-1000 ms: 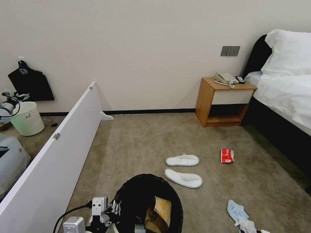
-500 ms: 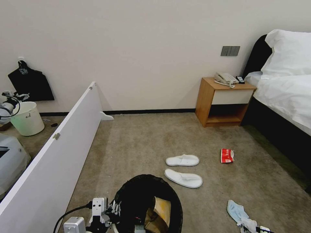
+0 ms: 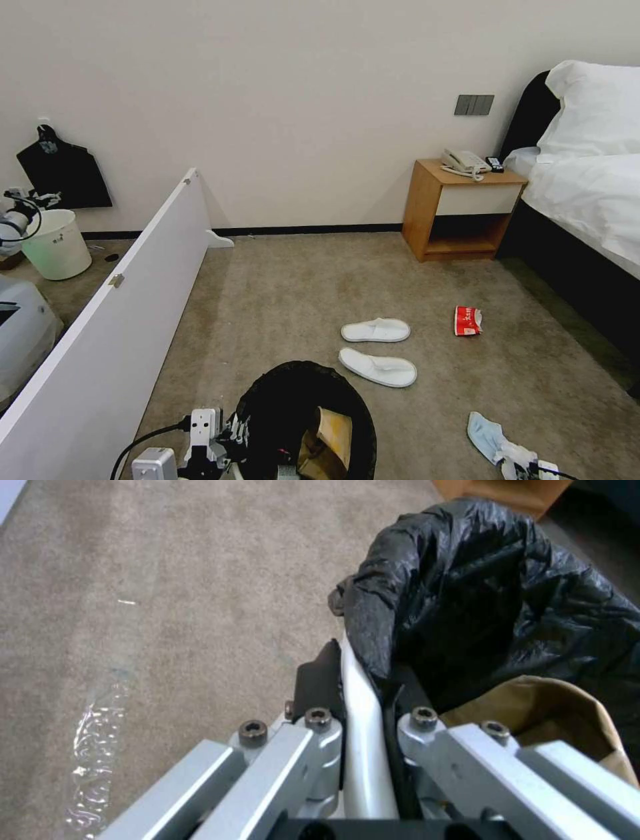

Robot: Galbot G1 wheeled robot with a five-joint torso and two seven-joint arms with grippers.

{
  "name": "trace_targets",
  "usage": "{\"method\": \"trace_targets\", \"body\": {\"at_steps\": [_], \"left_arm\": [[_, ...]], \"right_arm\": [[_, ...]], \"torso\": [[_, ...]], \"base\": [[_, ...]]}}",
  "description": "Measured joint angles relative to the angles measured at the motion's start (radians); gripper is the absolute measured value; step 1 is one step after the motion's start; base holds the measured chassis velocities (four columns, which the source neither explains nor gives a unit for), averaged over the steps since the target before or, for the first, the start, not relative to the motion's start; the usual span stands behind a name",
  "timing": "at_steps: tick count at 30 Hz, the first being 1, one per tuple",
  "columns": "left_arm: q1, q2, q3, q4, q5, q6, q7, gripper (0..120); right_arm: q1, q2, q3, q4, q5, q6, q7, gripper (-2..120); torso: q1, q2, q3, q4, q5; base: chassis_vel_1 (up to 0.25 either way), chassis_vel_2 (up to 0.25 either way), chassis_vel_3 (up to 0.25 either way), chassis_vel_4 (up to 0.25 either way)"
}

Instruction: Pick up the trash bin, then pick up the garbage from the floor and place it into the trash bin.

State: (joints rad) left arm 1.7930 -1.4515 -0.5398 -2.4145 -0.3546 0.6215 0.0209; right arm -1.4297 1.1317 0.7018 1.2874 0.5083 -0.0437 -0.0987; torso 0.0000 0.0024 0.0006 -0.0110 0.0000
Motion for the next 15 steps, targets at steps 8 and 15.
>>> {"method": "trace_targets", "body": {"at_steps": [8, 15], "left_arm": [[0.005, 0.000, 0.001, -0.003, 0.002, 0.000, 0.000, 4], [0.013, 0.002, -0.006, -0.013, 0.002, 0.000, 0.000, 4]], "right_arm": [[-0.055, -0.068, 0.022, 0.223, 0.006, 0.119, -0.104, 0], [-0.007, -0.212, -0.069, 0.484, 0.218, 0.158, -0.282, 0]], "torso": [[0.000, 0.000, 0.000, 0.0000, -0.0001], [0.000, 0.000, 0.000, 0.0004, -0.0001]], "base": [[0.000, 0.000, 0.000, 0.000], [0.000, 0.000, 0.000, 0.000]]}}
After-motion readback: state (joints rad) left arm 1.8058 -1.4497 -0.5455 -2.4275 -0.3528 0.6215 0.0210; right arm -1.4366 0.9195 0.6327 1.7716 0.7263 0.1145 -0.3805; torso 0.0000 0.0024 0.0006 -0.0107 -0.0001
